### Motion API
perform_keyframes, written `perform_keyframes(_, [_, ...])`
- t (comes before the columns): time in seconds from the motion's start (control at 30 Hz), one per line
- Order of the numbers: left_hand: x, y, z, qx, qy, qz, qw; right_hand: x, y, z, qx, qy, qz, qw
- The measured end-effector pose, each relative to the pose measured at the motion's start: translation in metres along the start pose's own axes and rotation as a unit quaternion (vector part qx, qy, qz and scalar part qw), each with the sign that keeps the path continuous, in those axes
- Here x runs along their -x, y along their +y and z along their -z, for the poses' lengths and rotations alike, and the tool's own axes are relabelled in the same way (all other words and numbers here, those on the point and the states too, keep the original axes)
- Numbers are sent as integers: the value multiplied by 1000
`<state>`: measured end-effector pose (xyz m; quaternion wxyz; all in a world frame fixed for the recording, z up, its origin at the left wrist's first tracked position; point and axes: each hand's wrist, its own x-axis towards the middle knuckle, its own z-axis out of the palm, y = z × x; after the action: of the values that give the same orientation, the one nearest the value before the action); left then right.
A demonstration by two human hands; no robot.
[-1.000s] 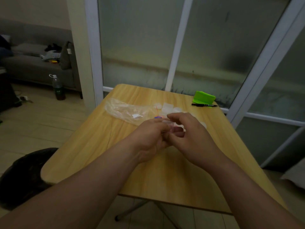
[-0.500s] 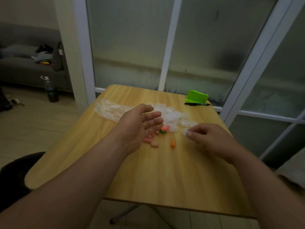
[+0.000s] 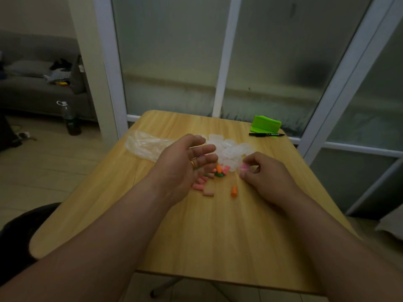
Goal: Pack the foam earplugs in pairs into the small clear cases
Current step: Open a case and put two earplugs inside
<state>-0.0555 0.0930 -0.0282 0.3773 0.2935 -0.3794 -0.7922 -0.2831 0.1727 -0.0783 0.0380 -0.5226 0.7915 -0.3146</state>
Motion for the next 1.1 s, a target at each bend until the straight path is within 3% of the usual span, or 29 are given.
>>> perform_keyframes(0.3, [0,2,0,-2,-2,4,1000,-7,1,-7,4,39,8,999])
perform_keyframes(0.6, [1,6,3,12,2,4,1000,-6,-10,-16,78,33,108,991])
perform_keyframes(0.87, [1,10,7,8,8,-4,1000,-1,-19,-10,157,50,103,981])
perform_keyframes(1.1, [2,8,7,6,4,-3,1000,3,-22,-10,111,33,73,991])
